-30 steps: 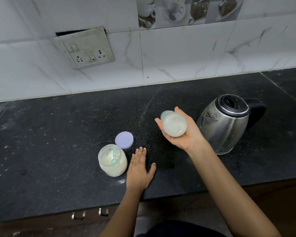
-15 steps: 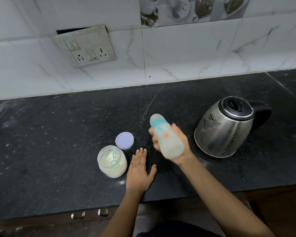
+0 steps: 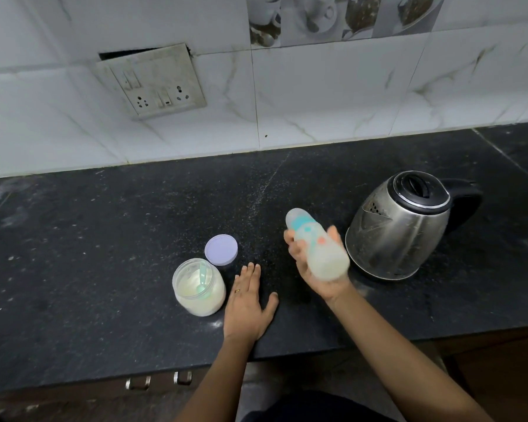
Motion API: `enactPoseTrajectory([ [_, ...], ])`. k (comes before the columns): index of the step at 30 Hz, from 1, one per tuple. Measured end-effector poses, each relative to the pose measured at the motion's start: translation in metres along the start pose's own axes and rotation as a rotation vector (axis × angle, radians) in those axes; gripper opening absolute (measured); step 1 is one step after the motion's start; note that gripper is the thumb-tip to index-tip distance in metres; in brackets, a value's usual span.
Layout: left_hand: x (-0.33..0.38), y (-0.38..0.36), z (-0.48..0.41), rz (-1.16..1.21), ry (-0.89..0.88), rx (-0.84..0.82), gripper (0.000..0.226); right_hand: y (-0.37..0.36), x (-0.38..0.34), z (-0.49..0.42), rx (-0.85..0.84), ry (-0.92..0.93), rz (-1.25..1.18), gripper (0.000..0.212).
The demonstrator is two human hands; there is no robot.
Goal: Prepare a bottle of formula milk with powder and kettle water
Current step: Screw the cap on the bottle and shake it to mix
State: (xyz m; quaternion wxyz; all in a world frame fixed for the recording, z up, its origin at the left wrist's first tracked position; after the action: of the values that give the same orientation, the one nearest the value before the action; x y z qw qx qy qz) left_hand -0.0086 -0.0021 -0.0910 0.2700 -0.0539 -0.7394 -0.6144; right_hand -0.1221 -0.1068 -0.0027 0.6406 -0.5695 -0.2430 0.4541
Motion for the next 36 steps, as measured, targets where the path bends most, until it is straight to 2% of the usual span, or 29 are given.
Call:
enactPoseTrajectory([
  [1,0.000,0.000,0.000,0.003,-0.001,0.002,0.073,0.013,0.000,0.001,0.101,-0.044,0.025,0.075],
  [3,0.000,0.000,0.000,0.001,-0.004,0.000,0.073,-0.005,0.000,-0.001,0.002,0.049,0.121,0.079],
  [4,0.000,-0.001,0.000,-0.004,-0.002,0.001,0.073,-0.007,-0.003,-0.004,0.018,0.090,0.100,0.081],
  [5,0.000,0.000,0.000,-0.008,0.001,0.002,0.073,-0.005,-0.004,-0.004,0.043,0.099,-0.028,0.082],
  [7,0.000,0.000,0.000,-0.008,0.002,0.000,0.073,-0.010,-0.002,-0.008,-0.103,0.002,-0.352,0.076],
  [9,0.001,0.000,-0.001,-0.006,0.000,0.007,0.074,-0.006,-0.010,-0.006,0.065,-0.087,-0.081,0.070],
  [12,0.001,0.001,0.000,-0.008,-0.003,0.010,0.076,-0.033,-0.003,-0.004,-0.151,0.118,0.277,0.071],
  [13,0.001,0.001,0.000,-0.011,0.000,0.013,0.077,-0.035,-0.003,-0.006,-0.108,0.135,0.274,0.072],
  [14,0.002,0.002,0.000,-0.012,0.003,0.016,0.077,-0.029,-0.005,-0.005,-0.035,0.168,0.175,0.077],
  [16,0.002,0.001,0.000,-0.014,0.003,0.010,0.075,-0.015,-0.004,-0.011,-0.036,0.094,-0.101,0.091],
  [18,0.002,0.001,0.000,-0.007,-0.001,0.012,0.072,-0.009,0.000,-0.005,-0.003,0.022,-0.001,0.081],
  [20,0.001,0.002,0.000,0.000,-0.004,0.011,0.072,-0.020,0.001,0.001,-0.027,0.069,0.155,0.073],
  [21,0.001,0.002,0.000,-0.002,-0.006,0.010,0.073,-0.025,-0.002,0.002,-0.044,0.101,0.115,0.077],
  [23,0.001,0.002,0.000,-0.009,-0.003,0.007,0.075,-0.022,-0.007,0.002,-0.025,0.149,-0.154,0.088],
  [24,0.001,0.002,0.000,-0.008,-0.002,0.004,0.076,-0.019,-0.007,-0.002,-0.100,0.105,-0.303,0.087],
  [25,0.001,0.001,0.000,-0.007,-0.004,0.003,0.078,-0.027,-0.006,-0.001,-0.138,0.032,-0.322,0.082],
  [27,0.001,0.001,0.000,-0.004,-0.004,0.010,0.079,-0.021,-0.005,0.003,-0.085,0.002,-0.074,0.073],
  [29,0.001,0.001,0.000,-0.004,-0.002,0.011,0.078,-0.038,-0.008,0.006,-0.091,0.132,0.060,0.080],
  [31,0.001,0.001,0.000,-0.007,0.001,0.007,0.077,-0.036,-0.013,0.007,-0.039,0.219,-0.044,0.090],
  [33,0.001,0.001,0.000,-0.004,0.002,0.001,0.076,-0.032,-0.009,0.004,-0.146,0.130,-0.166,0.090],
  [34,0.000,0.001,0.000,-0.003,0.003,0.002,0.076,-0.031,-0.005,0.005,-0.117,0.072,-0.064,0.085],
  [36,0.001,0.001,-0.001,-0.004,0.002,0.004,0.075,-0.031,-0.001,0.011,-0.093,0.074,0.138,0.077],
])
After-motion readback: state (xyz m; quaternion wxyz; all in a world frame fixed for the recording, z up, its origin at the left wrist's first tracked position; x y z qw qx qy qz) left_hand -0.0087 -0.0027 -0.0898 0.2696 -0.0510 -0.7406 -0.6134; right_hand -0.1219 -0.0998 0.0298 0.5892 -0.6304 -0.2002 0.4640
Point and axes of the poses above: each hand's wrist, its own z-axis away from the middle knuckle, its own y-axis out of the back of the hand, x = y × z, the point moved 5 cm from there along -z, towards the middle knuckle, and after that the axes turned 3 degrees about -y, right-handed, at the moved point
